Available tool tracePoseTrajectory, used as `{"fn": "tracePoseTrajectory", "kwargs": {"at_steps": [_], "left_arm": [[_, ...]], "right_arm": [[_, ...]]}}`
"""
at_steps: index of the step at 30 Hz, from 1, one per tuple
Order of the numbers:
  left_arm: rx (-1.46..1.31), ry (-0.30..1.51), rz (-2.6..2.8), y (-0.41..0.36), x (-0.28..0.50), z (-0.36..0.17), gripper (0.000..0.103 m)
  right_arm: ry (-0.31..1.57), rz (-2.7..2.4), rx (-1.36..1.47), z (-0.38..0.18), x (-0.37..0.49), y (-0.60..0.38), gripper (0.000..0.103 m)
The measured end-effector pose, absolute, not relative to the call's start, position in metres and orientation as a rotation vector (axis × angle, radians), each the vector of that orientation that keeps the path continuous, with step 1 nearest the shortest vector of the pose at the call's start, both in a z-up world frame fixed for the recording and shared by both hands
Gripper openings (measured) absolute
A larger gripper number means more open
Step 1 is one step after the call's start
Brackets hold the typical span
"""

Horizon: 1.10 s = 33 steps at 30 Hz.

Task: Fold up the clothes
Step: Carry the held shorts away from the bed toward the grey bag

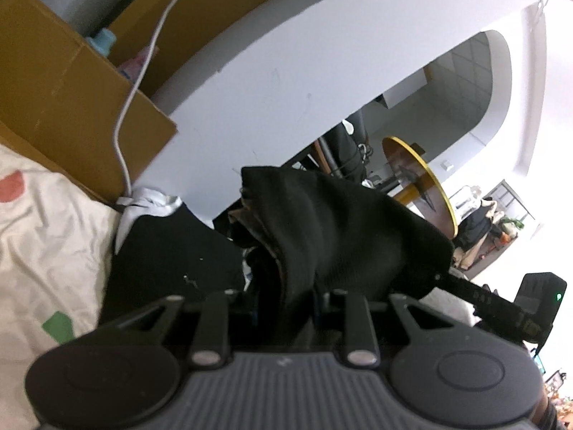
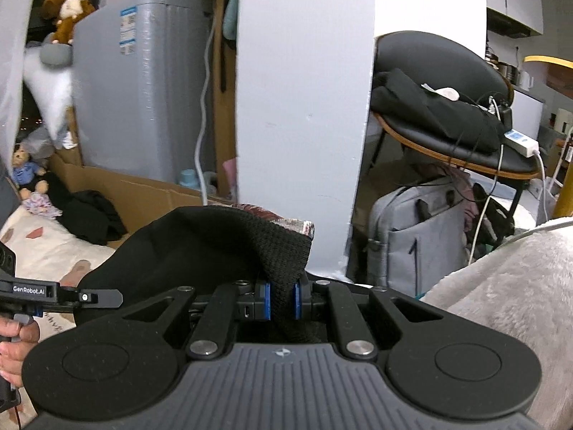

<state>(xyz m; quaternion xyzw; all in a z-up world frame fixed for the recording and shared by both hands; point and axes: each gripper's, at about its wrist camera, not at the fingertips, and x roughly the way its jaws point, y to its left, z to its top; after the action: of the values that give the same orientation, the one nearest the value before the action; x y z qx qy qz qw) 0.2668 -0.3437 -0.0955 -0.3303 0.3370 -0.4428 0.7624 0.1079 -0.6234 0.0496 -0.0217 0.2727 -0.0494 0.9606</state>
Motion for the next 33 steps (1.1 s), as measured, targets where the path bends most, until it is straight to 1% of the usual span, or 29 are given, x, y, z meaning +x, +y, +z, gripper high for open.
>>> {"fn": "tracePoseTrajectory", "kwargs": {"at_steps": [4,13,19,33], "left_arm": [[-0.733,0.773,-0.976,-0.360,0.288,-0.112,0.027],[-0.685,0.827,-0.971,-0.393,0.328,-0.151,0.027],[-0.595,0.793,-0.976,-0.413,0.349,-0.163,0.027],[-0.580,0.796,-0.932,-0.433,0.397,-0.193,0.027]], "right_arm": [[0.580,-0.132,-0.044,0.040,0.123,-0.638,0.012],[0.670,-0.183,-0.075,-0.003,0.168,-0.667,0.012],[0.703,-0.207,-0.093,-0.024,0.195,-0.681,0.012],[0.746,-0.230,-0.090,-0.066,0.266,-0.711,0.013]]}}
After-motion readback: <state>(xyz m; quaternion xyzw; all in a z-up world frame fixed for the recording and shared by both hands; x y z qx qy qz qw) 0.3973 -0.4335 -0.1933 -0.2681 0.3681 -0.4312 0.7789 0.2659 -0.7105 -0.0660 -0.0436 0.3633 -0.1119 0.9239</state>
